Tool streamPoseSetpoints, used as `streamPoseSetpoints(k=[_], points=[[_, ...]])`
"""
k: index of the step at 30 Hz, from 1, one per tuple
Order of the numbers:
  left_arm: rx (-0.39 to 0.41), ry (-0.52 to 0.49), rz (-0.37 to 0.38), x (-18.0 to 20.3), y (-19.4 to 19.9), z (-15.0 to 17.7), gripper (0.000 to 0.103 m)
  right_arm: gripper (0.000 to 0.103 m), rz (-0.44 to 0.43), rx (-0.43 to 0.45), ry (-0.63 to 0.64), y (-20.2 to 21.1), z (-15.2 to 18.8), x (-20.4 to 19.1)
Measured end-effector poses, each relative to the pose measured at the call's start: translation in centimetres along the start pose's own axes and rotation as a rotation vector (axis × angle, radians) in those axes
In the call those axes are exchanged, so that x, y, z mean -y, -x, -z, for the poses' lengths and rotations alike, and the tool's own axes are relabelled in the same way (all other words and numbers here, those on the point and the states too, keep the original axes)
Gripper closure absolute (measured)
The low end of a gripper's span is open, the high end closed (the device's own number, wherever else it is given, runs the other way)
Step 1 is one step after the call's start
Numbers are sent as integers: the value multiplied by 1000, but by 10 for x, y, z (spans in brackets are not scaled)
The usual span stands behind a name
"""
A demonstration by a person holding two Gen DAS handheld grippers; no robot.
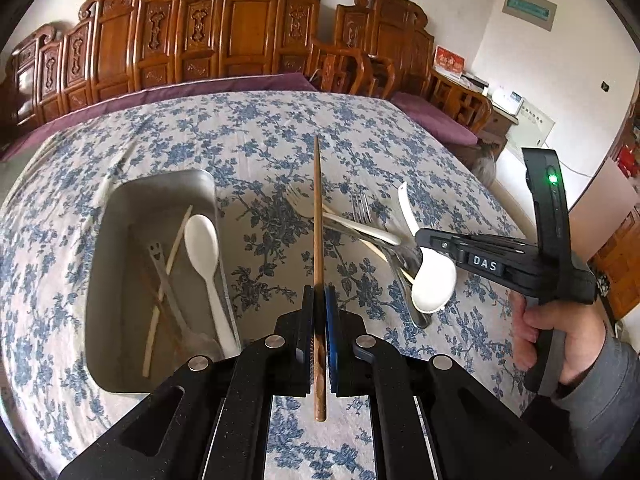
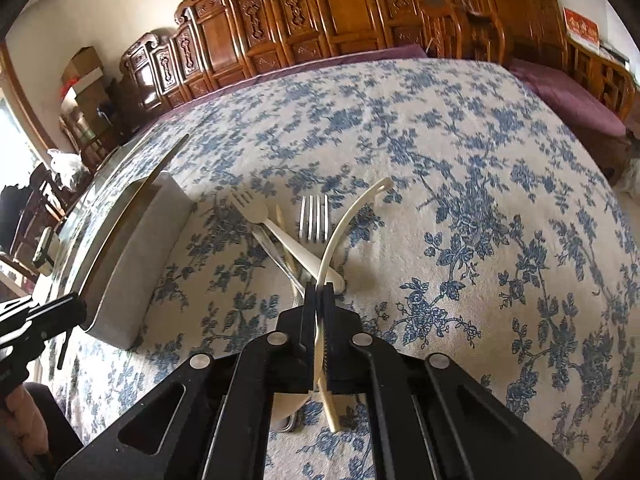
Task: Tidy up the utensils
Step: 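Lower the chopstick into the tray and open the left gripper while the right gripper carries the spoon over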
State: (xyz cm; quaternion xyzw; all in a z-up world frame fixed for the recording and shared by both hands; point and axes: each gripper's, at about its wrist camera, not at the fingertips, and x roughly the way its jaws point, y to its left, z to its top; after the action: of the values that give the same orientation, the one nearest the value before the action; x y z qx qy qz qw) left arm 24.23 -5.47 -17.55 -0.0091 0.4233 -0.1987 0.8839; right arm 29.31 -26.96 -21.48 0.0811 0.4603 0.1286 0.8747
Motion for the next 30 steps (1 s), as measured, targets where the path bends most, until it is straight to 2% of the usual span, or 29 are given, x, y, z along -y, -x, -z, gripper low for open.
streamPoseSetpoints(k=[7, 14, 30], points=[[26, 9, -39, -16, 18, 0, 99, 99, -41, 28, 62, 17, -4, -28], [22, 63, -87, -50, 28, 1, 99, 99, -89, 46, 128, 29, -11, -66], [-44, 150, -124, -100, 8, 11, 99, 99, -156, 34, 248, 23, -28, -140]])
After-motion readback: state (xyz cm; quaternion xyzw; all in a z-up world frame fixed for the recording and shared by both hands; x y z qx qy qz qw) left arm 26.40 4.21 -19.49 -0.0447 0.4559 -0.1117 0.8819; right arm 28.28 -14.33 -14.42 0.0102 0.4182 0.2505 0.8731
